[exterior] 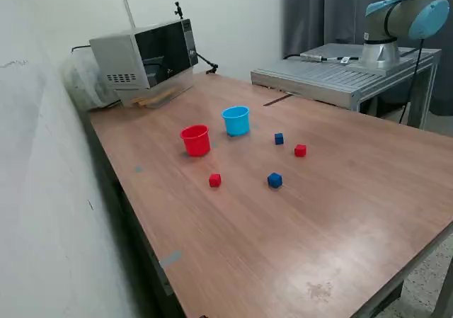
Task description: Place red objects in the red bin, and blue objects in the blue bin.
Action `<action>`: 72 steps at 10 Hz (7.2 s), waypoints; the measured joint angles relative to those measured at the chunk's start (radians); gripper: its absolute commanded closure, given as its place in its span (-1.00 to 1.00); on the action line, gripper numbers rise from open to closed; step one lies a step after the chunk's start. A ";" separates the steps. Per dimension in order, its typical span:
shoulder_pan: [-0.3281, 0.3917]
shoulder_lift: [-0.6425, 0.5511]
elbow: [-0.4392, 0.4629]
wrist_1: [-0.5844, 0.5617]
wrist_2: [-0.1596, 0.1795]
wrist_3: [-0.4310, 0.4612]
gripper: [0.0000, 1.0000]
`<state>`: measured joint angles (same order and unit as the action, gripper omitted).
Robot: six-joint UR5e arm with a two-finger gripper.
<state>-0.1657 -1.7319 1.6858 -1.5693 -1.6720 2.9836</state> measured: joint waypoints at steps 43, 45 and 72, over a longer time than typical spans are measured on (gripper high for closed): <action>0.040 -0.002 -0.009 -0.025 0.014 -0.005 -1.00; 0.166 0.048 -0.027 -0.095 0.024 -0.005 -1.00; 0.304 1.060 -0.522 -0.506 0.154 0.278 -1.00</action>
<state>0.1385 -0.6718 1.1636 -2.0756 -1.5178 3.2614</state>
